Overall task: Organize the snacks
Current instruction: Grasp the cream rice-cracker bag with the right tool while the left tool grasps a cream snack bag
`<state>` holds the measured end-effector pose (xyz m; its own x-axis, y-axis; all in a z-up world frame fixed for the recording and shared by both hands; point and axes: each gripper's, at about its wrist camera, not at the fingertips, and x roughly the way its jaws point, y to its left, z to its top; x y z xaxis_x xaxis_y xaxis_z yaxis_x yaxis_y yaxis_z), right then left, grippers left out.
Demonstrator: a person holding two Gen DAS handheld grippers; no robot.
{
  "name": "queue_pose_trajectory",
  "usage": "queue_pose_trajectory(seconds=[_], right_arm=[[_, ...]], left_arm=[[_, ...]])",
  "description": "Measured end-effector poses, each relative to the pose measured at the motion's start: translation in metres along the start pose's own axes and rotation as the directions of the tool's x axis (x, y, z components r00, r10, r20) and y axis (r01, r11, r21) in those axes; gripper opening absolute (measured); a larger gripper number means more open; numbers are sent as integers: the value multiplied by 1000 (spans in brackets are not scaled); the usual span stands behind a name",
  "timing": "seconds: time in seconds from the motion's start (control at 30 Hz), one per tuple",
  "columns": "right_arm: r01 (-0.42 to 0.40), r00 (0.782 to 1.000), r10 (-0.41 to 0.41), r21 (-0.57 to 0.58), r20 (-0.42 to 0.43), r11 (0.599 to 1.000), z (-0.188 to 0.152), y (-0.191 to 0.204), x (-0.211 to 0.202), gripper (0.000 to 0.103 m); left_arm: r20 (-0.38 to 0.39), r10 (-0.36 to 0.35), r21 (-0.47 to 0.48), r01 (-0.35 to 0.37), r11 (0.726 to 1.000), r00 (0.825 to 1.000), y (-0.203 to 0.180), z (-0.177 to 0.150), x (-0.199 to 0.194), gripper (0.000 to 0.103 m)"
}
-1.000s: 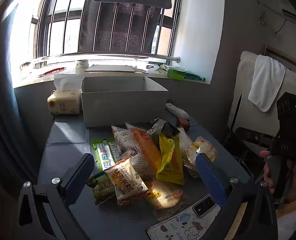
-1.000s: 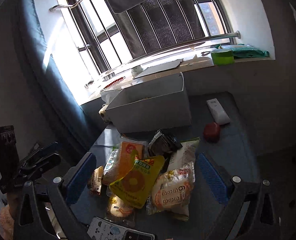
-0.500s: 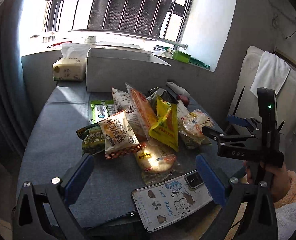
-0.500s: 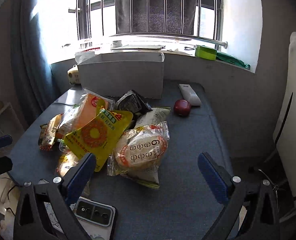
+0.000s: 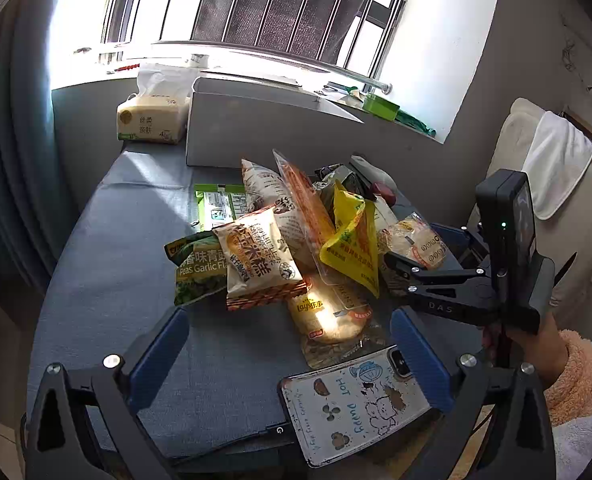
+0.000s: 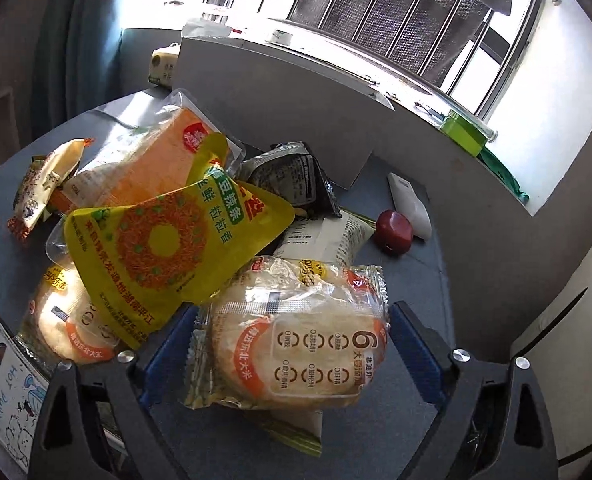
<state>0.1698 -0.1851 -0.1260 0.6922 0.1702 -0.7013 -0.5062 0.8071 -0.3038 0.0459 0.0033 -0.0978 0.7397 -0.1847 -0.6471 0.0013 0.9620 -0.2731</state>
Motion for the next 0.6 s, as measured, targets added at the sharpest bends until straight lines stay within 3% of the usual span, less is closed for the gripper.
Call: queue_pose_trajectory(seconds=[0.03, 0.17, 0.3, 0.47, 0.53, 0.6], right_arm=[[-7, 1000, 7, 20, 6, 1000, 0, -4, -3, 81], [-88, 996, 86, 127, 25, 988, -2, -25, -16, 81], [-197, 979, 178, 254, 95, 947, -6, -48, -40, 81], [-385, 923, 335, 457, 189, 802, -22, -79, -55, 81], [-430, 902, 376, 508, 210, 747, -28, -86, -55, 81], [-438, 898, 381, 535, 221, 723, -32, -89, -55, 81]], left_arm=[[-3, -2, -3, 2, 1000, 1000, 1, 1, 2, 103], [-47, -9, -20, 8, 1000, 999, 6, 8, 20, 103], [-88, -8, -39, 5, 999, 996, 12, 24, 42, 103], [-154, 92, -11, -94, 995, 984, 12, 40, 70, 103], [-160, 89, -20, -93, 995, 983, 13, 43, 77, 103], [-167, 109, -25, -114, 993, 980, 13, 43, 82, 103]])
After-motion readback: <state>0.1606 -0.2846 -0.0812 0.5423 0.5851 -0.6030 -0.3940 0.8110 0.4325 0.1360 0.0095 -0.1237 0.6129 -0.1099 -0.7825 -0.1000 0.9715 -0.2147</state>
